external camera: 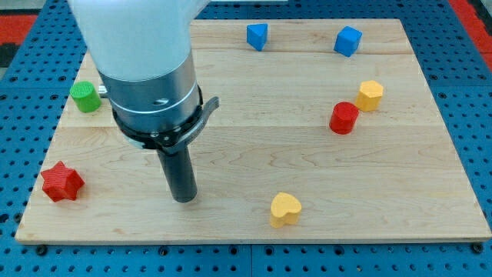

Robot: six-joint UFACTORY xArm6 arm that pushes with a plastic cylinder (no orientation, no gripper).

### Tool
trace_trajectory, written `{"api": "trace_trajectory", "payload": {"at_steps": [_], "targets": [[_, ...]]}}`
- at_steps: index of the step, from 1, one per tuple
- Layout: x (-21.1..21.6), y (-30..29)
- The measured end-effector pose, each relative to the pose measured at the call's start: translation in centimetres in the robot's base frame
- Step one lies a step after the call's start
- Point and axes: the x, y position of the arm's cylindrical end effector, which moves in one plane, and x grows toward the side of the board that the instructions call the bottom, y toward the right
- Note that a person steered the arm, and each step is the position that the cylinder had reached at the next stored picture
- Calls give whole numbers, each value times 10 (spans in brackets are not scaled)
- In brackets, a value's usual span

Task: Push the red circle left above the heart

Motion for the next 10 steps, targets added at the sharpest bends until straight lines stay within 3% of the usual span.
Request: {"api": "trace_trajectory", "payload": {"at_steps": [1, 2, 3, 4, 5, 6, 8, 9, 10], "targets": [[6, -19], [-27, -27], [-53, 42], [-51, 138], [-27, 204], [12, 213], [-98, 303], [-132, 247], [-126, 161]]}}
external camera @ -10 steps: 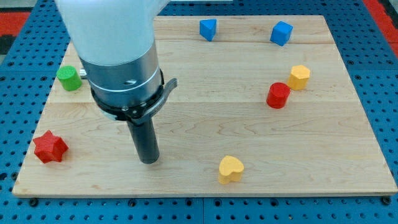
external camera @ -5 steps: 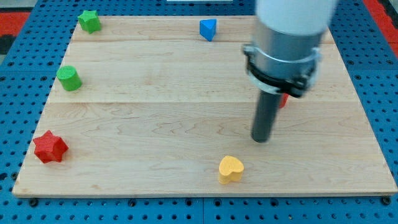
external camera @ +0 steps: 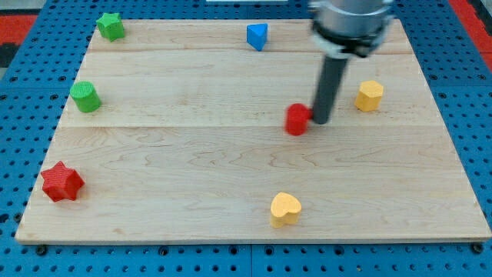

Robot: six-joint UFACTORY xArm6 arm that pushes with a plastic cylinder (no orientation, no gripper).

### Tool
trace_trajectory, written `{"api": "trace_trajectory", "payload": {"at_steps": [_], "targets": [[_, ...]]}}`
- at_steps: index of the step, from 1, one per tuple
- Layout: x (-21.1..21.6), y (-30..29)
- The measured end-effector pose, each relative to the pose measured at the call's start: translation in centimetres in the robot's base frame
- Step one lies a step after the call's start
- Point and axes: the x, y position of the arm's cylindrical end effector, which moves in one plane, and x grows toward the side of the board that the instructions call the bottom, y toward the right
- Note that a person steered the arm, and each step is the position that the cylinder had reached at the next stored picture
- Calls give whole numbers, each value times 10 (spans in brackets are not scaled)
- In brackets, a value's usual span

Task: Push the red circle left above the heart

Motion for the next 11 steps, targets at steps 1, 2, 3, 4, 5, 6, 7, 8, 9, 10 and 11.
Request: {"api": "trace_trajectory", "payload": {"at_steps": [1, 2, 3, 4, 5, 6, 7, 8, 9, 10, 11], "targets": [[-3, -61], [-38, -63], [-24, -98], [16, -127], [41, -133], [-10, -133], [12, -96], [73, -72], [90, -92], [99, -139], [130, -166]]}}
